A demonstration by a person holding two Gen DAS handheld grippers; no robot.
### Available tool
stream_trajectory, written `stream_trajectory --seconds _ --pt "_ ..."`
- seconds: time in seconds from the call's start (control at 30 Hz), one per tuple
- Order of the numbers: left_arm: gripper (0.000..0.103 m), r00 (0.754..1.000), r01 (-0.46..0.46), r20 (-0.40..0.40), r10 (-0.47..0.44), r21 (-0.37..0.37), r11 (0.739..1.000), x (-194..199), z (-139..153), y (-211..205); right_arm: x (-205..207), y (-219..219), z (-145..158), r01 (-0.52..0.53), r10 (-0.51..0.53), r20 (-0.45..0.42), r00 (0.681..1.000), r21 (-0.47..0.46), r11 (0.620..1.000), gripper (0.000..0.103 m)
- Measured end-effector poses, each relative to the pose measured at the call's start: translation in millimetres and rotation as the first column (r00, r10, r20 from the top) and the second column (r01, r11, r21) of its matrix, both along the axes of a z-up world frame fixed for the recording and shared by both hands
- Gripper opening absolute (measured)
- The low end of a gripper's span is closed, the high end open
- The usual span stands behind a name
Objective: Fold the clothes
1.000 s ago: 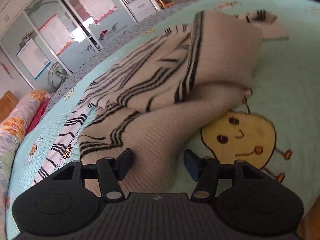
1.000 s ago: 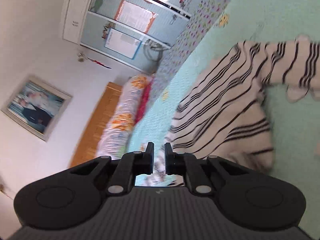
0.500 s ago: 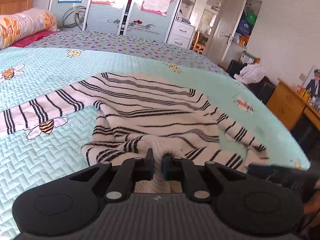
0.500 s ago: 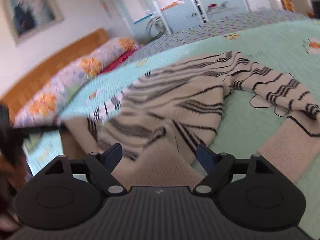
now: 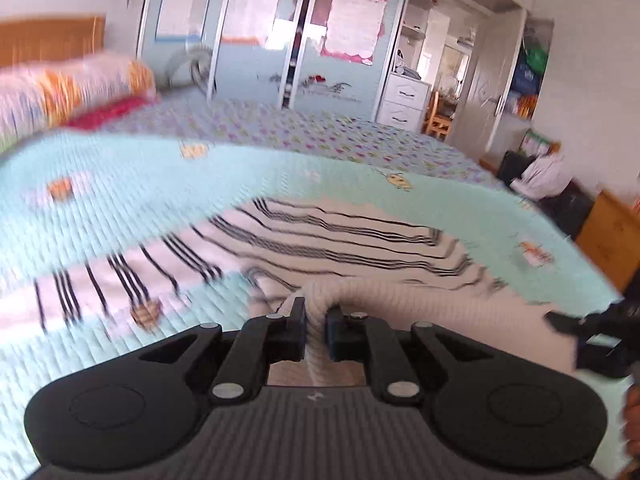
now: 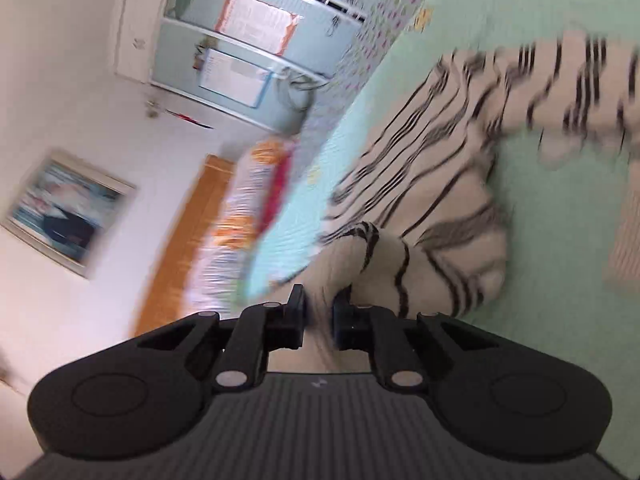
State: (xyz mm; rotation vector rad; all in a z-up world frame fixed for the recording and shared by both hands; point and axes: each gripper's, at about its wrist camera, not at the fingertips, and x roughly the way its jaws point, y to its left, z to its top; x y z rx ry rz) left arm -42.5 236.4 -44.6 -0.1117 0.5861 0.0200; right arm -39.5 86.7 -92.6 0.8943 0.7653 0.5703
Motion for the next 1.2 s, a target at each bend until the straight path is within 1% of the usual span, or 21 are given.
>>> stream_trajectory --seconds 0.03,0.1,0.13,0.17,0.2,0.23,0.3,0.33,0.4,0.43,0.47,0.53,0.57,0.6,0.73,0.77,0.83,0.9,1.0,1.07,1.2 --pt "0.032 0.999 -0.005 -0.042 0.006 0.03 1.0 9.9 -9.6 -1.4 5.9 4.1 1.5 0.019 -0.019 0.001 1.0 -0.088 0.996 0.018" --pt "0.037 0.99 -0.032 -0.134 0.037 0.04 0.999 21.1 -33.2 0.1 13.3 13.3 -7.6 0.044 -0.052 -0.035 0.998 -0.209 0.977 0.026" --pt "0.037 0.984 -0.049 -0.169 0.053 0.026 0.998 22.1 -43.8 2.8 10.1 14.8 -12.1 0.044 -0.056 -0.044 0.997 -0.23 0.972 0.037" --pt "0.037 0.982 -0.071 -0.175 0.068 -0.009 0.997 17.3 -51.4 8.0 6.9 16.3 -16.6 0.044 -0.059 -0.053 0.997 -0.25 0.967 0.049" --pt "0.04 0.983 -0.096 -0.163 0.086 -0.054 0.994 9.5 -56.0 14.5 3.6 17.6 -21.0 0.044 -0.062 -0.061 0.996 -0.269 0.962 0.052" --pt "0.043 0.983 -0.124 -0.149 0.11 -0.09 0.988 2.2 -58.3 21.2 -1.8 15.7 -23.1 0.045 -0.06 -0.047 0.997 -0.265 0.963 0.052" --pt "0.06 0.978 -0.187 -0.121 0.17 -0.147 0.971 -12.1 -60.1 34.1 -16.9 16.5 -20.9 0.056 -0.057 0.007 0.998 -0.296 0.954 0.053" --pt "0.061 0.975 -0.213 -0.107 0.197 -0.166 0.963 -18.5 -58.3 39.0 -24.5 17.2 -18.3 0.065 -0.056 0.039 0.998 -0.322 0.944 0.055" --pt "0.061 0.967 -0.254 -0.081 0.242 -0.205 0.945 -30.8 -53.8 47.9 -32.5 27.0 -9.2 0.041 0.016 0.138 0.99 -0.402 0.915 0.057" --pt "0.061 0.969 -0.246 -0.079 0.235 -0.201 0.948 -34.8 -53.1 44.9 -37.2 35.5 -5.3 0.021 0.071 0.181 0.981 -0.462 0.887 0.06" --pt "0.061 0.973 -0.228 -0.081 0.216 -0.188 0.955 -38.1 -52.9 39.1 -41.3 46.3 -1.7 0.008 0.138 0.226 0.964 -0.548 0.837 0.063" --pt "0.061 0.98 -0.191 -0.086 0.179 -0.163 0.968 -44.6 -52.5 27.5 -46.9 72.9 -5.6 0.02 0.258 0.282 0.924 -0.71 0.704 0.063" --pt "0.061 0.983 -0.173 -0.089 0.161 -0.151 0.973 -47.8 -52.3 21.7 -50.0 86.0 -9.2 0.035 0.313 0.295 0.903 -0.776 0.629 0.063" --pt "0.061 0.987 -0.144 -0.091 0.134 -0.121 0.982 -51.1 -55.0 12.8 -51.5 93.0 -14.0 0.062 0.338 0.304 0.891 -0.819 0.571 0.063" --pt "0.061 0.991 -0.043 -0.125 0.042 -0.007 0.999 -57.1 -75.3 -20.7 -45.9 107.9 -25.2 0.127 0.388 0.322 0.864 -0.883 0.452 0.063" --pt "0.061 0.99 -0.044 -0.132 0.045 0.013 0.999 -55.7 -79.7 -25.0 -42.6 108.9 -26.4 0.136 0.389 0.325 0.862 -0.888 0.44 0.063" --pt "0.061 0.987 -0.07 -0.143 0.073 0.026 0.997 -50.7 -86.6 -26.2 -35.4 111.1 -25.5 0.144 0.389 0.331 0.86 -0.888 0.438 0.062" --pt "0.061 0.985 -0.083 -0.15 0.085 0.021 0.996 -47.2 -89.2 -25.6 -29.9 110.9 -19.4 0.139 0.376 0.338 0.863 -0.873 0.467 0.056" --pt "0.061 0.986 -0.07 -0.148 0.073 0.026 0.997 -45.6 -87.7 -29.9 -25.0 110.1 -11.6 0.136 0.336 0.35 0.875 -0.842 0.523 0.034" --pt "0.062 0.989 -0.049 -0.137 0.056 0.055 0.997 -49.0 -86.8 -37.5 -25.5 104.6 -4.2 0.141 0.291 0.371 0.882 -0.797 0.586 0.012" --pt "0.063 0.987 -0.055 -0.143 0.072 0.119 0.991 -46.7 -91.5 -42.5 -33.5 88.8 20.3 0.143 0.187 0.406 0.895 -0.656 0.741 0.001"
